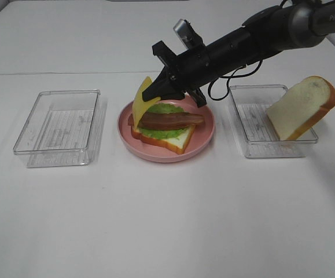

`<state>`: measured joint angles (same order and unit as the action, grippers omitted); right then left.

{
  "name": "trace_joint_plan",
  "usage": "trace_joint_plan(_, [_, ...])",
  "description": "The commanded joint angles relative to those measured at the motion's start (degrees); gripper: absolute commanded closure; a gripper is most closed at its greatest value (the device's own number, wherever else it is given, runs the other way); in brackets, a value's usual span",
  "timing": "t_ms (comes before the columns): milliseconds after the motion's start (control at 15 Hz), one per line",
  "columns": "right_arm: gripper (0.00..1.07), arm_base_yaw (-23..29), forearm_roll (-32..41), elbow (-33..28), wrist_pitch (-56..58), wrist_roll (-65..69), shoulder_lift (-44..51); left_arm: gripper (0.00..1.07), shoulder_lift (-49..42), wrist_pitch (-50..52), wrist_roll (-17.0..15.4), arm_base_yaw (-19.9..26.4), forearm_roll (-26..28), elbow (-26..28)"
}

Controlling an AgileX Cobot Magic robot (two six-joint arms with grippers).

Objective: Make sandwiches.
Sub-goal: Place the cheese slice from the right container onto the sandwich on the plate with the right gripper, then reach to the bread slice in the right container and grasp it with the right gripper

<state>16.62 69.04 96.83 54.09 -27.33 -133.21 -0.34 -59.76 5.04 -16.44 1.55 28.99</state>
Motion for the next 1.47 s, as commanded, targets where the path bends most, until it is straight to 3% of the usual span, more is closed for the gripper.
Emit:
trace_joint_plan(67, [1.07, -0.3, -2.9, -0.1, -2.3, 0.9, -0.3, 0.17, -1.2, 1.0, -0.3, 0.1, 0.3, -0.2])
trace_joint_plan(400, [1.07, -0.3, -12.1, -0.1, -5.4, 6.9, -0.3, 0.17, -1.2, 1.0, -0.3, 0.1, 0.3, -0.2])
trace_joint_plan(667, [0.81, -0.3, -18.6, 0.2, -7.7, 9.5, 0.8, 0.17, -1.2, 1.0, -0.3, 0.1, 0.3, -0.2])
trace_joint_plan(933, [0.43, -0.3, -21.9, 0.2, -8.8, 10.8, 2.1, 0.17, -1.2, 1.0, -0.3, 0.1, 0.3, -0.2])
trace_joint_plan(1067, [0.29, -0.3, -24.2, 0.2, -8.9, 10.7, 3.8, 0.17, -1.2, 1.0, -0.3, 0.1, 0.3, -0.2])
trace_joint_plan(1333, [0.28, -0.3, -32.1, 0.2, -8.5, 11.4, 8.8, 0.17, -1.2, 1.0, -0.3, 0.1, 0.3, -0.2])
trace_joint_plan(1400, [0.28, -0.3, -43.0, 0.2, -6.5, 17.8, 14.1, 0.17, -1.2, 1.0, -0.3, 0.1, 0.3, -0.2])
trace_joint_plan(1467, [0.28, -0.3, -49.4, 0.2, -5.4, 21.1, 16.1, 0.17, -1.2, 1.0, -0.3, 0.1, 0.3, -0.2])
